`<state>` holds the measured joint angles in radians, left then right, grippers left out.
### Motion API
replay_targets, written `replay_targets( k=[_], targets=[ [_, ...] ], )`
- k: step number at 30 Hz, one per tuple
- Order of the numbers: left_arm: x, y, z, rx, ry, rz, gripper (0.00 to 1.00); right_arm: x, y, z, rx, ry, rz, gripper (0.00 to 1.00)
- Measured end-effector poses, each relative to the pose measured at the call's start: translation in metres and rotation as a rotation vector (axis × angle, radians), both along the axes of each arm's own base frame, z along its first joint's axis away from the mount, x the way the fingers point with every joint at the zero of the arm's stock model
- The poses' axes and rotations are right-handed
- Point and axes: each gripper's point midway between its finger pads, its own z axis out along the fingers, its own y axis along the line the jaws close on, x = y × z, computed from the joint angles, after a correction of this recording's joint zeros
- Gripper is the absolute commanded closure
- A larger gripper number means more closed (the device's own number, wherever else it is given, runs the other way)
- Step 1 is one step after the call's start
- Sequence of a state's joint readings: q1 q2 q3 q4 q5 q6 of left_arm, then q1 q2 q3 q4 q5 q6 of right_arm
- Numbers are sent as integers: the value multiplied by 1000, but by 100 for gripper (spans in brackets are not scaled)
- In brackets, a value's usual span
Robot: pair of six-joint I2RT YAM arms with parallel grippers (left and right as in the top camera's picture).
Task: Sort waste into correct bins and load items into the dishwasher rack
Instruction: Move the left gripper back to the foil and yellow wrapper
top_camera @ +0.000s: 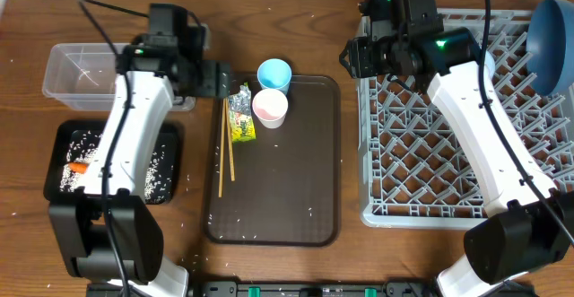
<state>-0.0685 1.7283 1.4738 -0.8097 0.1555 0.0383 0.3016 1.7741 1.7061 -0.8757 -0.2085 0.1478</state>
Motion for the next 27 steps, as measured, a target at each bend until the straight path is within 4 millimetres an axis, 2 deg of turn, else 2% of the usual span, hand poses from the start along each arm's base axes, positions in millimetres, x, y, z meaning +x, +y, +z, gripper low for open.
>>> replay_targets(
  k=[9,15,22,27],
  targets=[
    [-23,-7,-40,-8,89,-41,10,0,0,0,-1,2,0,47],
    [-18,-18,-50,-11,44,-101,10,-1,0,0,-1,3,0,47],
    [-31,-34,-72,-9,69,-160,10,-2,-1,-1,-3,9,0,47],
    [-35,-34,-75,-5,78,-169,10,-2,-1,-1,-3,9,0,47]
  ],
)
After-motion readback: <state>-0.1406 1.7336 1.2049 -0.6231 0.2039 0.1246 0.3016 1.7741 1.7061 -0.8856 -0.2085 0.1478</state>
